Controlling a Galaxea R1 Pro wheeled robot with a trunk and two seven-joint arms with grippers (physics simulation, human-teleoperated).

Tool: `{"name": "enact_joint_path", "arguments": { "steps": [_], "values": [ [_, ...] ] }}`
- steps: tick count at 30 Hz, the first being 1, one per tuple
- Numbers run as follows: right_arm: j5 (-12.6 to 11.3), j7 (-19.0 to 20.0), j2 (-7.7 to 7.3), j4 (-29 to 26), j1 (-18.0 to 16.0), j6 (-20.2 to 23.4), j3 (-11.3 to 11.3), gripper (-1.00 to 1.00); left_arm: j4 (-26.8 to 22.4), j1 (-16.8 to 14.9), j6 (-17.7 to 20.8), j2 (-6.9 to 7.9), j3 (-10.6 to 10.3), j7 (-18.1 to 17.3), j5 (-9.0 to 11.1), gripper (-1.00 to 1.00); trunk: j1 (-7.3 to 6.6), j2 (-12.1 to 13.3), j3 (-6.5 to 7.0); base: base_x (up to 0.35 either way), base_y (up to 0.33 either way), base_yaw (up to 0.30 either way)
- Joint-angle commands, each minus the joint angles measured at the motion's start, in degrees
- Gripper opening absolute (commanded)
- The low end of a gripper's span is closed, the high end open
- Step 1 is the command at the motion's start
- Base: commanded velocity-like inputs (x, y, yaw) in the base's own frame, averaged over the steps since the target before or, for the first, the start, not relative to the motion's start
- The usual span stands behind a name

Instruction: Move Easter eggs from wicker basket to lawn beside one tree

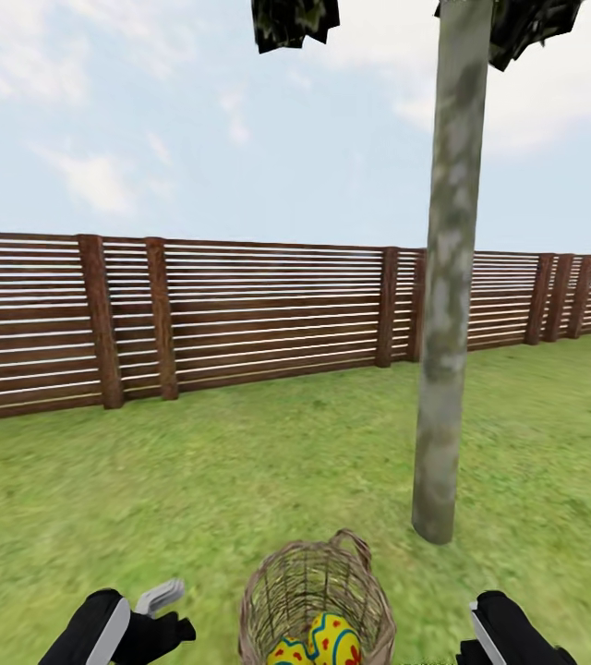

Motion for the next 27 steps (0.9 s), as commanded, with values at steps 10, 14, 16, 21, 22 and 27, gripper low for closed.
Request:
{"name": "enact_joint_path", "arguments": {
  "steps": [10,14,16,21,22,27],
  "values": [
    [-0.2,-0.3,-0.12,-0.2,-0.1,0.4,0.3,1.00,0.0,0.0,0.2,-0.01,0.2,-0.3,-0.3,1.00,0.00,0.0,-0.07,0.104,0.325,-0.287],
    [-0.2,-0.3,-0.21,-0.3,-0.1,0.4,0.2,1.00,0.0,0.0,0.2,-0.01,0.2,-0.3,-0.3,1.00,0.00,0.0,-0.07,0.142,0.325,-0.287],
    [-0.2,-0.3,-0.23,-0.3,-0.1,0.4,0.2,1.00,0.0,0.0,0.2,-0.01,0.2,-0.3,-0.3,1.00,0.00,0.0,-0.07,0.082,0.319,-0.287],
    [-0.2,-0.3,-0.37,-0.4,-0.1,0.4,0.1,1.00,0.0,0.0,0.5,-0.03,0.2,-0.6,-0.3,1.00,0.00,0.0,-0.07,-0.187,0.217,-0.284],
    [-0.3,-0.3,-0.38,-0.4,-0.1,0.4,0.1,1.00,0.0,0.0,0.6,-0.02,0.2,-0.6,-0.3,1.00,0.00,0.0,-0.07,-0.285,0.171,-0.263],
    [-0.2,-0.3,-0.40,-0.5,-0.1,0.4,0.1,1.00,0.1,0.0,0.7,-0.08,0.2,-0.6,-0.3,1.00,0.00,0.0,-0.07,-0.303,0.161,-0.109]
  ]
}}
